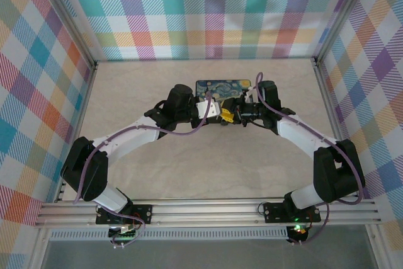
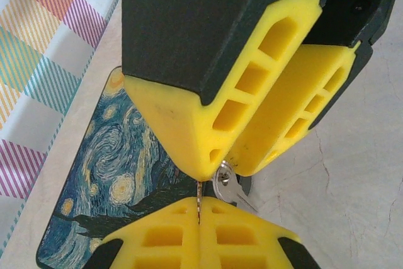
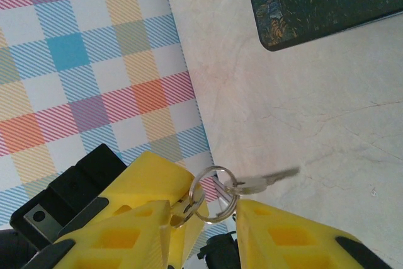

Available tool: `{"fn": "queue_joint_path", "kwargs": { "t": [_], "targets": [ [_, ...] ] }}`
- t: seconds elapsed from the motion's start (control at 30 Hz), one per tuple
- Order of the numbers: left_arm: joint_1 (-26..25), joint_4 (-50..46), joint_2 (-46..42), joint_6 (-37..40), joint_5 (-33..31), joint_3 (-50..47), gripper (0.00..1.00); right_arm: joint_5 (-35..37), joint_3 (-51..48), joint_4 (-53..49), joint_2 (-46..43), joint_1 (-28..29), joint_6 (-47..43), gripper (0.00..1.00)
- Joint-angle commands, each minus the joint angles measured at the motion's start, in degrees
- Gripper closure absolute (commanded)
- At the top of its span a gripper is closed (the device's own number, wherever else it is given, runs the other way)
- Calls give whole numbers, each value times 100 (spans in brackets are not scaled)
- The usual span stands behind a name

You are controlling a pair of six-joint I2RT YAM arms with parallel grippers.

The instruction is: Unlock the padlock with the key

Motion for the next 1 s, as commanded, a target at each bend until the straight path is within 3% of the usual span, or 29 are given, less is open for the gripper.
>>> {"fn": "queue_joint_path", "kwargs": {
  "t": [0.0, 0.57, 0.97],
  "targets": [
    [-101, -13, -207, 142, 33, -38, 100, -32, 128, 87, 26, 26, 19, 65],
    [-144, -124, -269, 209, 77, -69, 100, -52, 288, 211, 131, -14, 32, 65],
    [-189, -81, -242, 173, -92, -78, 100, -108, 254, 274, 164, -16, -8, 89]
  ]
}}
